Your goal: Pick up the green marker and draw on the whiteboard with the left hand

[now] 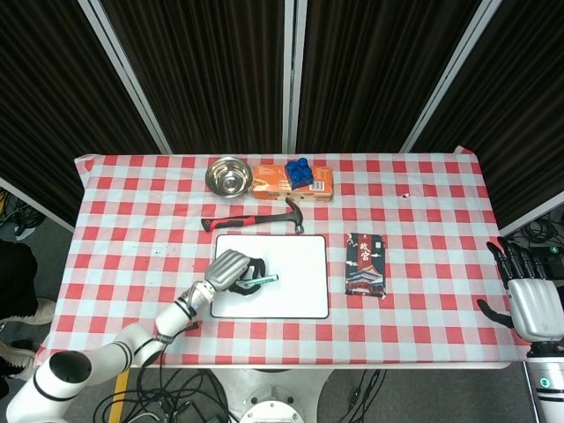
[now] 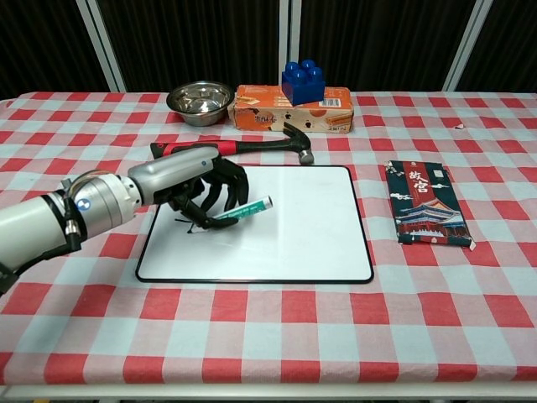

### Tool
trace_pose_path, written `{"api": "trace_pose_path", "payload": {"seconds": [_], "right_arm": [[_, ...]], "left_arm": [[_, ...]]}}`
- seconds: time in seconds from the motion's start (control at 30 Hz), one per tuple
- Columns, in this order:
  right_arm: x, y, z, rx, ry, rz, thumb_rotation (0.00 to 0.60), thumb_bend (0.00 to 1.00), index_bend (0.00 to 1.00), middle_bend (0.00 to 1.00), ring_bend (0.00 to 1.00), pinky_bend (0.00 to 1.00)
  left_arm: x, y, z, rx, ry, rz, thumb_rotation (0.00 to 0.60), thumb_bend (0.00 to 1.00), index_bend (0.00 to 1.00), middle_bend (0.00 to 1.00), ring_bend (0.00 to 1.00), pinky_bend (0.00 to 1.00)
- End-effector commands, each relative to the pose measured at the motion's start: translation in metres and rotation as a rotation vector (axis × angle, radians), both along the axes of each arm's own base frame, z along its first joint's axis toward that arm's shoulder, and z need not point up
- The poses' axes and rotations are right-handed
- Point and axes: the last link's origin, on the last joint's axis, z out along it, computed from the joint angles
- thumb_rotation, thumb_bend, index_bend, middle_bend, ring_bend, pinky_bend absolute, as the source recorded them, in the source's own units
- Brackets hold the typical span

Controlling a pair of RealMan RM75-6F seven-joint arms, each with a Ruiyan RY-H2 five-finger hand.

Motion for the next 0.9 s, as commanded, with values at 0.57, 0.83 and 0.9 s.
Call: {"api": "trace_pose_path", "payload": {"seconds": [0.57,0.83,0.9], "right_arm": [[-0.003,0.001,0.004,-0.013,0.000,-0.009,0.600,0.10,0.00,0.00,0.00,0.09],[-0.003,-0.001,0.003,-0.004,0.005,-0.017,0.600,0.10,0.00,0.00,0.00,0.09],[-0.003,-0.001,0.003,-0.002,0.005,-0.018,0.600,0.10,0.00,0.00,0.00,0.09]], "left_arm": [[0.024,0.011,0.018,0.043,-0.084,0.043,0.600,0.40,0.48,0.56,0.64,0.95],[0.018,0.012,-0.001,0.056,-0.053,0.043,0.600,0.40,0.48,0.56,0.64,0.95],[0.018,0.013,-0.003,0.061,-0.056,0.045,0.600,0.40,0.48,0.56,0.64,0.95]]}}
